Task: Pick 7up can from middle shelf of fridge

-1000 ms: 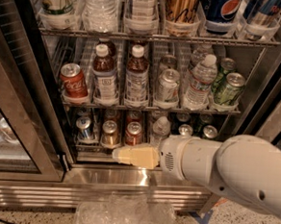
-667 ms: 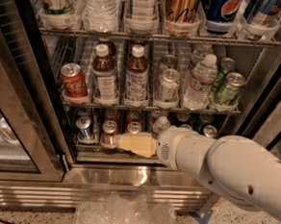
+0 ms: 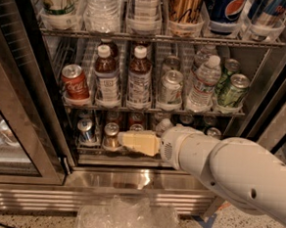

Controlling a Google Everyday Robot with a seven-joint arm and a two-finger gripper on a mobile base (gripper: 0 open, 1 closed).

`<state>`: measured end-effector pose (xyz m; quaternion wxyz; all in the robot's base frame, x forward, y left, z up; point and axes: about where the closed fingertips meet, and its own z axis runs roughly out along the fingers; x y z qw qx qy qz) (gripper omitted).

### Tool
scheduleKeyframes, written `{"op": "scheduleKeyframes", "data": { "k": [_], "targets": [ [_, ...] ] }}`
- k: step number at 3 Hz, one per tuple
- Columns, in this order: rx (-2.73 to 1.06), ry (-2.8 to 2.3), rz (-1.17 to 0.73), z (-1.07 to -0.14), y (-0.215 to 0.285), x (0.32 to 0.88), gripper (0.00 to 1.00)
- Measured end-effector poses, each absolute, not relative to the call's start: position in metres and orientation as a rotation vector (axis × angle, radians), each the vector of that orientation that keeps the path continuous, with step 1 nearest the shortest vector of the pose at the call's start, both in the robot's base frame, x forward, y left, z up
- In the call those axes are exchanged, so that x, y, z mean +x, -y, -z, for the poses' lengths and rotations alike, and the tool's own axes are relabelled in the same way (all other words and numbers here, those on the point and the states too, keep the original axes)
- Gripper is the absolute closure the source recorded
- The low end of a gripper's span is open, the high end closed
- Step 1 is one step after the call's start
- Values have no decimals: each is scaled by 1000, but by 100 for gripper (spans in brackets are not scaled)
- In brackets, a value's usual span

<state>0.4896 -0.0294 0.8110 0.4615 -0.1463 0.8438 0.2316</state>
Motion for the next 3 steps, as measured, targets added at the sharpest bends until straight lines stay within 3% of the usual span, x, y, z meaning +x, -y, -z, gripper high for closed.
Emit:
{"op": "scheduleKeyframes", "data": {
  "k": [3],
  "targets": [
    [-97,-1899,-535,-832,58,540,0]
  ]
}}
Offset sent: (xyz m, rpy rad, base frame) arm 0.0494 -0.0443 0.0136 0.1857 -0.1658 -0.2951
